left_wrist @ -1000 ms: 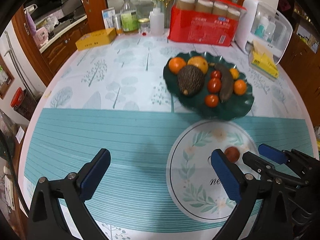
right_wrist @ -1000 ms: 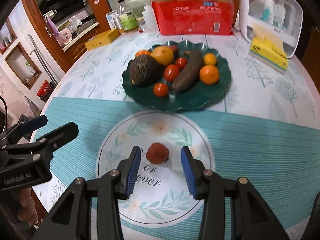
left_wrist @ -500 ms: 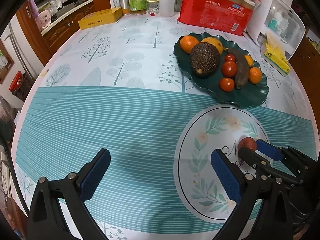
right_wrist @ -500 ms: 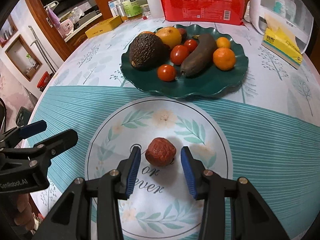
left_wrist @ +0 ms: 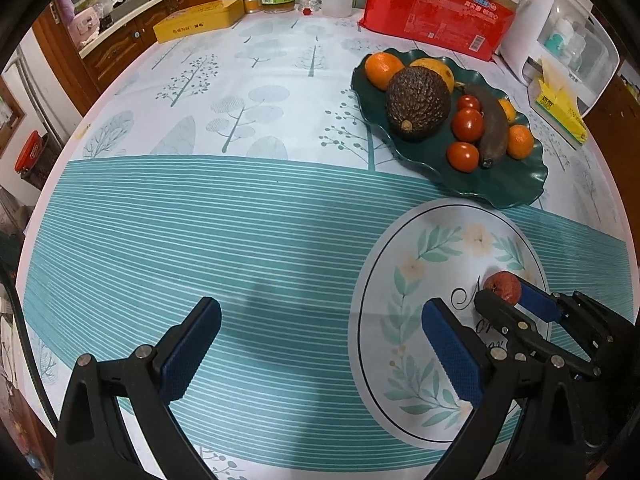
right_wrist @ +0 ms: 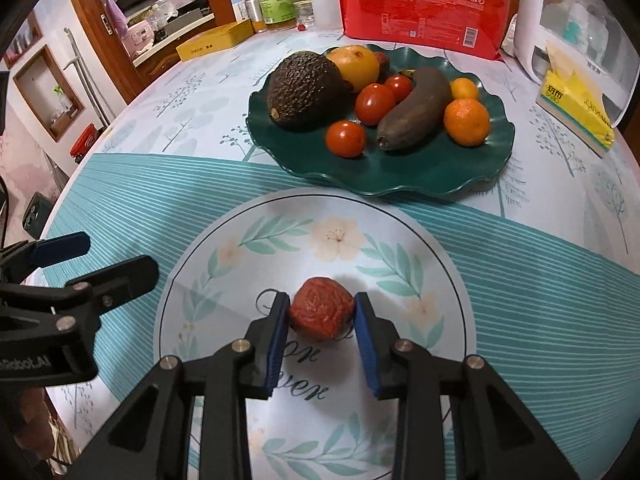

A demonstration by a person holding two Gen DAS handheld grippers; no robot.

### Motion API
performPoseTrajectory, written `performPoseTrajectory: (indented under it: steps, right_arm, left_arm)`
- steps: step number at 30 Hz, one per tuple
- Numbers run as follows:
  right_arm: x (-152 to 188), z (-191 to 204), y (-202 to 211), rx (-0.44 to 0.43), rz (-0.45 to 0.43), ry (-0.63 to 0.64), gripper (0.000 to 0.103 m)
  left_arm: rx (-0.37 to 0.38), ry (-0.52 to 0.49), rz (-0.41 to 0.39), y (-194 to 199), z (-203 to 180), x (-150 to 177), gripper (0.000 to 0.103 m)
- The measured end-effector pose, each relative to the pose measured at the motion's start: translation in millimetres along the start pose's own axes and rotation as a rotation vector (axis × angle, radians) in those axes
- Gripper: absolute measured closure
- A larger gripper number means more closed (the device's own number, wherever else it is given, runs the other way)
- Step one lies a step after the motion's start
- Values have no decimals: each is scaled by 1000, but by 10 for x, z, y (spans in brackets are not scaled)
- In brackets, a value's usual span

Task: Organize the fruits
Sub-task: 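Grasp the lychee with the right tool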

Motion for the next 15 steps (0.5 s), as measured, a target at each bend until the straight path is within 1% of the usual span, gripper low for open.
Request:
performPoseTrajectory:
  steps: [7,10,15]
  right_arm:
    - [-13,44,87,-20,8,-11,71]
    - [-73,33,160,-4,-1,2,71]
    - [-294,-20,333,28,-34,29,71]
  left_arm:
    - [24,-13,17,29,-76,4,3]
    - [27,-23,8,77,-86,-52,3]
    - [-6,-59,-17,219,-72,-265,3]
Point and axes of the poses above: each gripper's, at about its wrist camera, not at the fingertips, and y roughly against the way its jaws point, z to its left, x to its underside, the point moved 10 cm from there along -y, roughly the way its jaws point, and after that the axes turned 12 degrees about -z, right-handed, at the moved point
